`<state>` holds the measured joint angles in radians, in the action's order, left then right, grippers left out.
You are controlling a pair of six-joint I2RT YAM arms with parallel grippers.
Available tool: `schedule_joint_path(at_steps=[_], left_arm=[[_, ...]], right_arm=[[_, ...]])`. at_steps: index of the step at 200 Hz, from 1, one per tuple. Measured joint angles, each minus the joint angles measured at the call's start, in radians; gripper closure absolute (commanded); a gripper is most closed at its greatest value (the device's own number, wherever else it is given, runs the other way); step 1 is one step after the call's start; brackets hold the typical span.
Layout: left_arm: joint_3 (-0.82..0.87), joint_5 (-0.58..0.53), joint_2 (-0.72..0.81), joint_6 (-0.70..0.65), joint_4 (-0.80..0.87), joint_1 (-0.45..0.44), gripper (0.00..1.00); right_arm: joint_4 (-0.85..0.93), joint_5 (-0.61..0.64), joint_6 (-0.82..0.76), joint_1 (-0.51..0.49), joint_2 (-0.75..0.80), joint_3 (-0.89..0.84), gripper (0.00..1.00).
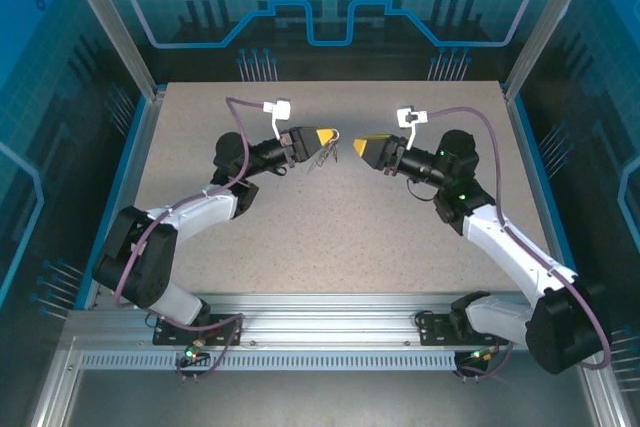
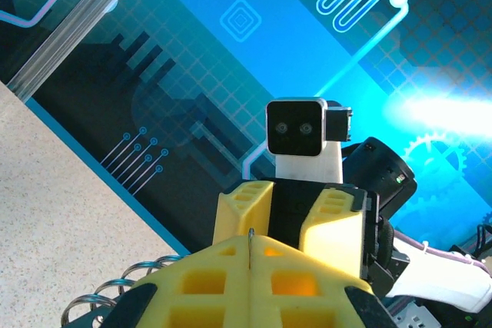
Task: Put the keys on the keyring
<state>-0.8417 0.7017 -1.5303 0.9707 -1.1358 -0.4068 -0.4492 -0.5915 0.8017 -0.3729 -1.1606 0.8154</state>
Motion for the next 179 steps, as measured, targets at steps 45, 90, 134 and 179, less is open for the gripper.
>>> schedule_joint_path(at_steps=[45, 90, 134, 179], left_arm=[[0.014, -0.035, 0.0, 0.0, -0.012, -0.014, 1.0], [0.014, -0.058, 0.0, 0.0, -0.015, -0.022, 1.0], [0.014, -0.063, 0.0, 0.0, -0.015, -0.022, 1.0], [0.014, -0.063, 0.0, 0.0, -0.015, -0.023, 1.0]], right_arm=[[-0.035, 0.045, 0.016, -0.06, -0.05, 0.042, 0.6], [-0.062, 0.069, 0.031, -0.073, -0.092, 0.069, 0.61], [-0.081, 0.072, 0.046, -0.081, -0.123, 0.07, 0.68], [-0.096, 0.076, 0.053, -0.087, -0.137, 0.071, 0.8]])
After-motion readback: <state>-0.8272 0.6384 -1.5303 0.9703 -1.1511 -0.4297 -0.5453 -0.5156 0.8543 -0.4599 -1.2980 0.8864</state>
